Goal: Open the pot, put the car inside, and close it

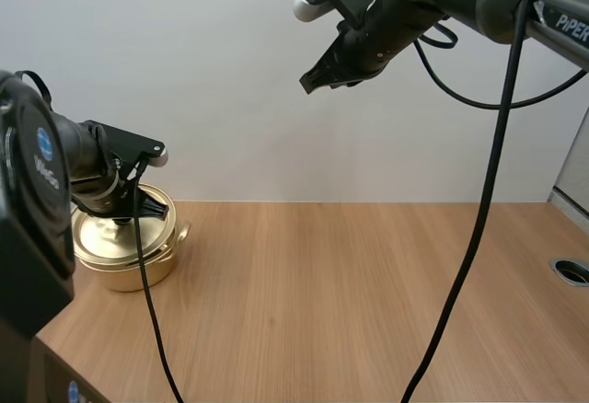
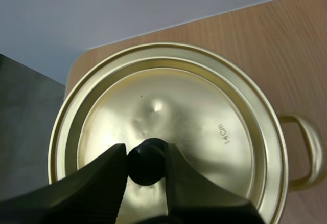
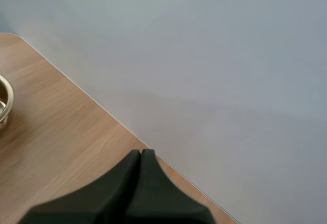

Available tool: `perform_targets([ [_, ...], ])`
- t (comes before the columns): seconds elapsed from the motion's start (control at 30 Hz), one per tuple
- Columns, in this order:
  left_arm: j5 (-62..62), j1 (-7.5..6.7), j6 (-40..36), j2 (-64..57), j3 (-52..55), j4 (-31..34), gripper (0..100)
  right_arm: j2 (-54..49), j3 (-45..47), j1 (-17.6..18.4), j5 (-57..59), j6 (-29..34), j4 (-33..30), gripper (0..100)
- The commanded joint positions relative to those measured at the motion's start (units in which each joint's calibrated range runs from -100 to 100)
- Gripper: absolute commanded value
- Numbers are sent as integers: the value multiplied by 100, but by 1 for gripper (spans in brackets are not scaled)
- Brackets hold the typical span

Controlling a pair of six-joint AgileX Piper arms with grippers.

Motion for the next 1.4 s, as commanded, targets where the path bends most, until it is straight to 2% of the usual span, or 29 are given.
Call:
perform_targets([
  [0.0,281,-3,214,148,-126,-394,0,7,5,-3,-2,-3,26,0],
  [0.17,550,-3,214,416,-423,-586,0,7,5,-3,57,-3,58,0],
  [0.67,730,-3,289,1015,-596,-543,0,7,5,-3,56,-21,58,0],
  [0.73,730,-3,337,1041,-596,-520,7,7,5,-3,56,-33,58,0],
  [0.8,730,-3,361,1041,-596,-506,29,7,5,-3,56,-33,58,0],
  [0.87,564,-3,361,1014,-596,-506,64,7,5,-3,38,-34,58,0],
  [0.9,478,-3,361,990,-596,-506,86,7,5,-3,38,-34,58,0],
  [0.93,440,-3,361,975,-596,-506,100,7,5,-3,38,-34,58,0],
  [1.0,469,-3,340,908,-653,-506,100,7,5,-3,22,-23,58,0],
  [1.13,546,-3,-329,528,-796,-628,100,7,5,-3,-96,-3,5,0],
  [1.3,77,-20,-40,-350,-808,-1920,100,7,208,-124,-497,-3,-90,0],
  [1.37,158,-20,331,-840,-739,-2765,100,7,452,-282,-836,-64,-45,0],
])
